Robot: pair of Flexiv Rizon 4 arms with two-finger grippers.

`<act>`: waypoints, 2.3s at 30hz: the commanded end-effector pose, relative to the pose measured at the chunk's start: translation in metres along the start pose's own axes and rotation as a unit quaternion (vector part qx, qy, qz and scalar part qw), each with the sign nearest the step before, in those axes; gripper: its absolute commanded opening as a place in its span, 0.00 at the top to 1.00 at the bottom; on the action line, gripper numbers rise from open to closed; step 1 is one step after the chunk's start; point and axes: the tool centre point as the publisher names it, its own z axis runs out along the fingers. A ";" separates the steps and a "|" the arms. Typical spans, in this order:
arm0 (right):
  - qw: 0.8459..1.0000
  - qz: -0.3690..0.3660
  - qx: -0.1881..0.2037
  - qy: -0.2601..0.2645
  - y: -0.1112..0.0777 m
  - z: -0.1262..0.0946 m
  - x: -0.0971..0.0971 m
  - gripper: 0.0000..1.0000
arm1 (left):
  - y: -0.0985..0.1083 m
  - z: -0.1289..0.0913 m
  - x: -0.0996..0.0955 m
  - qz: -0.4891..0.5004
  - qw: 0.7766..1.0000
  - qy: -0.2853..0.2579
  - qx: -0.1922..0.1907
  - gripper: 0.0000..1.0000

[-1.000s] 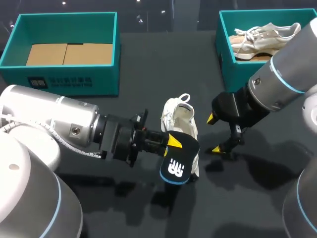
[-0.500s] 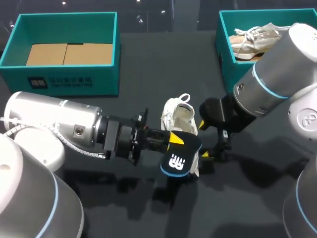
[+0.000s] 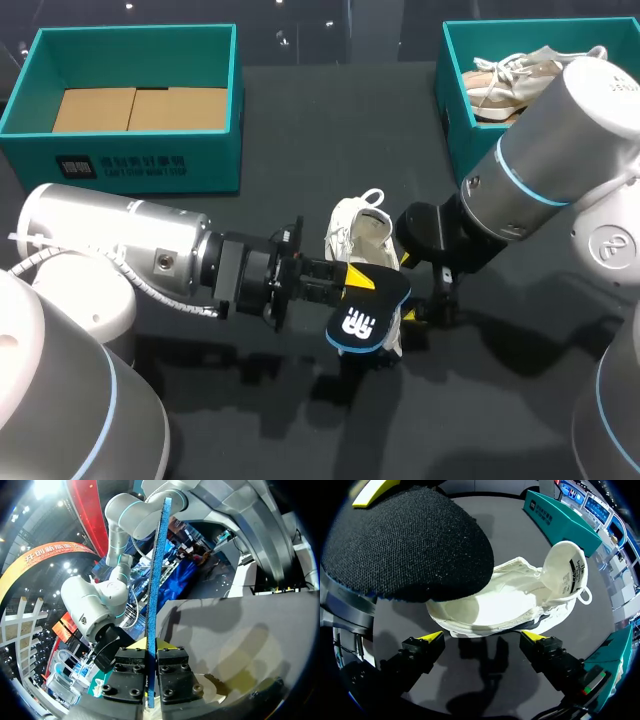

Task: Take the shoe out of the shoebox, open the shoe tongue, remove and reinsert the insole, then place the shoe into the shoebox

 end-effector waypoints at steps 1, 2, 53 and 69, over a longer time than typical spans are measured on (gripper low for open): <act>1.000 0.000 0.001 -0.002 -0.002 0.001 0.003 0.00 | 0.002 0.005 0.001 0.000 1.000 -0.002 0.003 1.00; 1.000 -0.001 0.002 -0.002 -0.002 0.002 0.003 0.00 | 0.002 0.007 0.002 -0.001 1.000 -0.002 0.004 1.00; 1.000 0.001 -0.004 0.004 -0.002 0.010 0.010 0.00 | 0.030 0.020 0.012 -0.146 0.986 -0.078 0.015 1.00; 1.000 0.001 -0.004 0.004 -0.002 0.010 0.010 0.00 | 0.037 0.010 0.016 -0.153 0.985 -0.082 0.016 1.00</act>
